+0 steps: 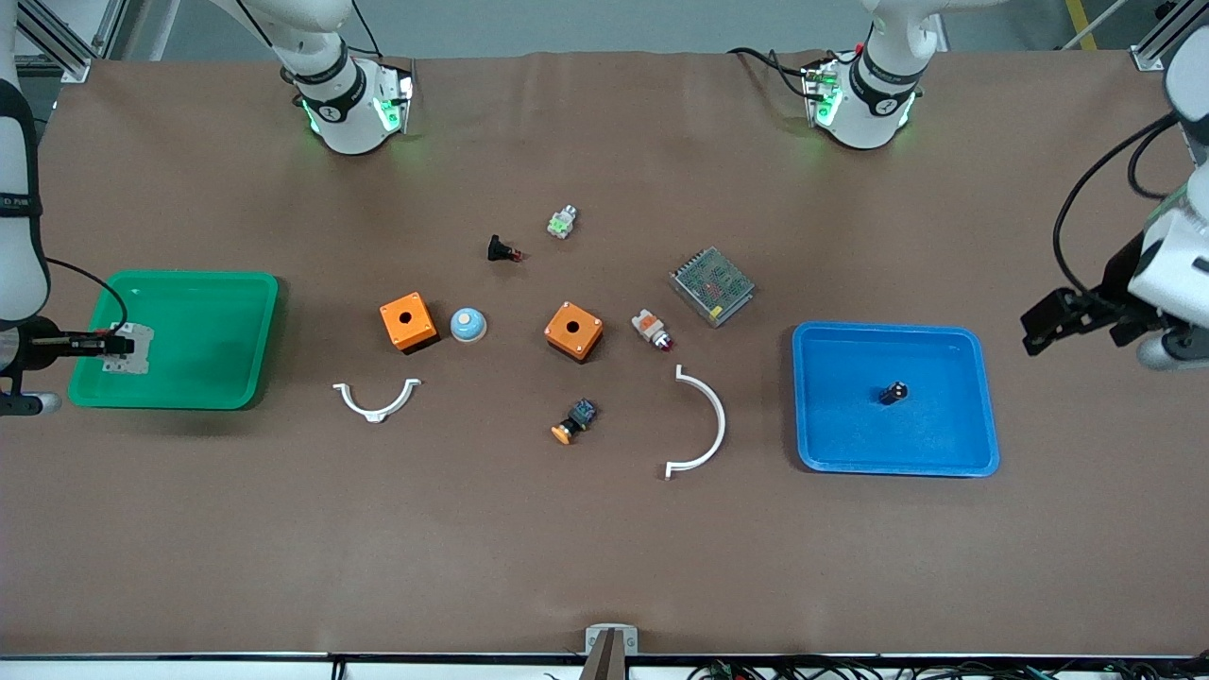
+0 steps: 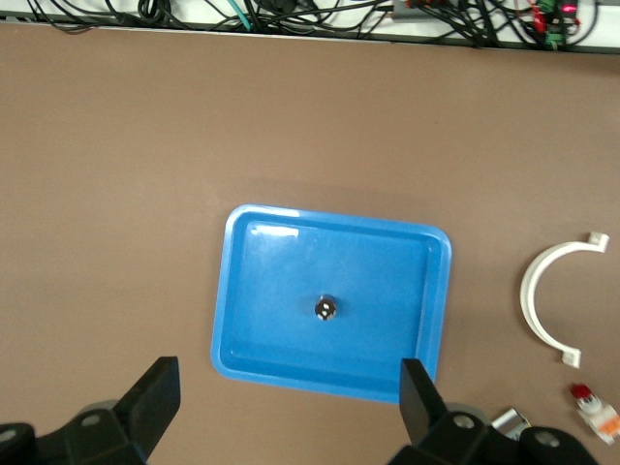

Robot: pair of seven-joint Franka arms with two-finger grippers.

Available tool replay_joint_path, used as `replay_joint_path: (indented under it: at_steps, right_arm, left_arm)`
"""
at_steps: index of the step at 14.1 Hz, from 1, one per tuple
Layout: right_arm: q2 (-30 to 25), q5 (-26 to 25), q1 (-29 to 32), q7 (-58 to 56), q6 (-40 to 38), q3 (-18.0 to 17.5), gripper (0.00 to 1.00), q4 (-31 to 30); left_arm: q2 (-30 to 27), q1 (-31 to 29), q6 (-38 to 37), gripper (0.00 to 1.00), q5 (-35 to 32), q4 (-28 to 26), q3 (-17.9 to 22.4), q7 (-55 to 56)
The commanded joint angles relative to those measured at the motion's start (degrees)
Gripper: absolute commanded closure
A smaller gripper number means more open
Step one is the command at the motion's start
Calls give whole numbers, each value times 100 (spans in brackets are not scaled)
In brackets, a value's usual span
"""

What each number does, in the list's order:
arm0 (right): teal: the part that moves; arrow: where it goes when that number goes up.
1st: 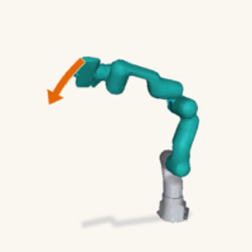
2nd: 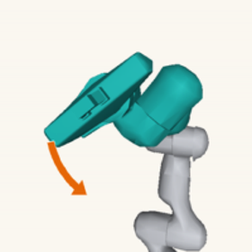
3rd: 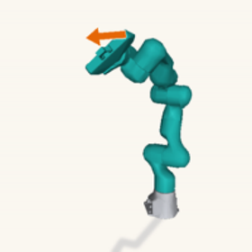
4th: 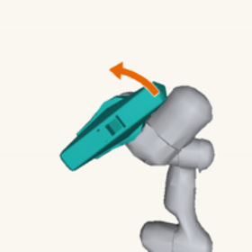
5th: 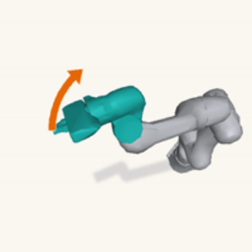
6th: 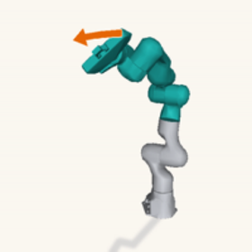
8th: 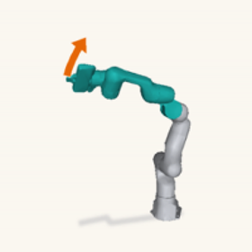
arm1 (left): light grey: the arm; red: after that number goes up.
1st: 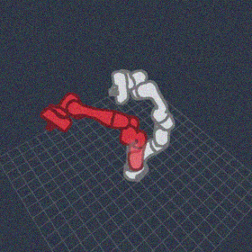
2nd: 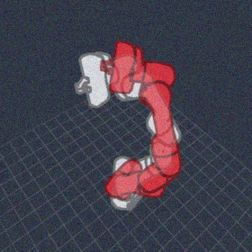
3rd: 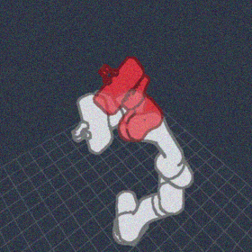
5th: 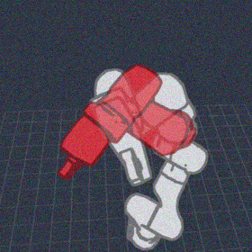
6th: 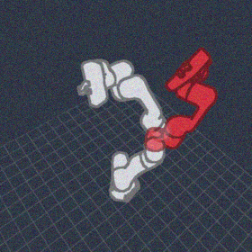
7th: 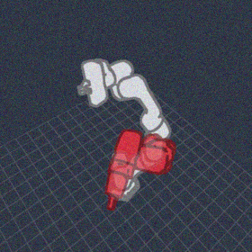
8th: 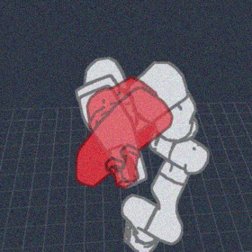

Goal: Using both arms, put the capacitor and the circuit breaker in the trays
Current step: 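Lower the circuit breaker into the green tray and open the right gripper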

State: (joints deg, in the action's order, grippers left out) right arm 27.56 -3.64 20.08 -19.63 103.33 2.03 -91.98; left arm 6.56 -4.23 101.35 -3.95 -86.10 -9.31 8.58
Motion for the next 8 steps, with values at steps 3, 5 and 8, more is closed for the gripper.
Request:
replay_joint_path:
  at_steps: [3, 5, 8]
  right_arm:
    - [277, -146, 374, -340, 599, -115, 77, -258]
    - [268, -146, 401, -340, 1142, -115, 77, -670]
    - [268, -146, 444, -340, 1540, -115, 77, -1014]
  left_arm:
    - [-584, 150, -887, 0, 299, -108, 201, -506]
    - [-725, 195, -1213, 0, 299, -108, 289, -532]
    - [-849, 212, -1451, 0, 299, -126, 298, -532]
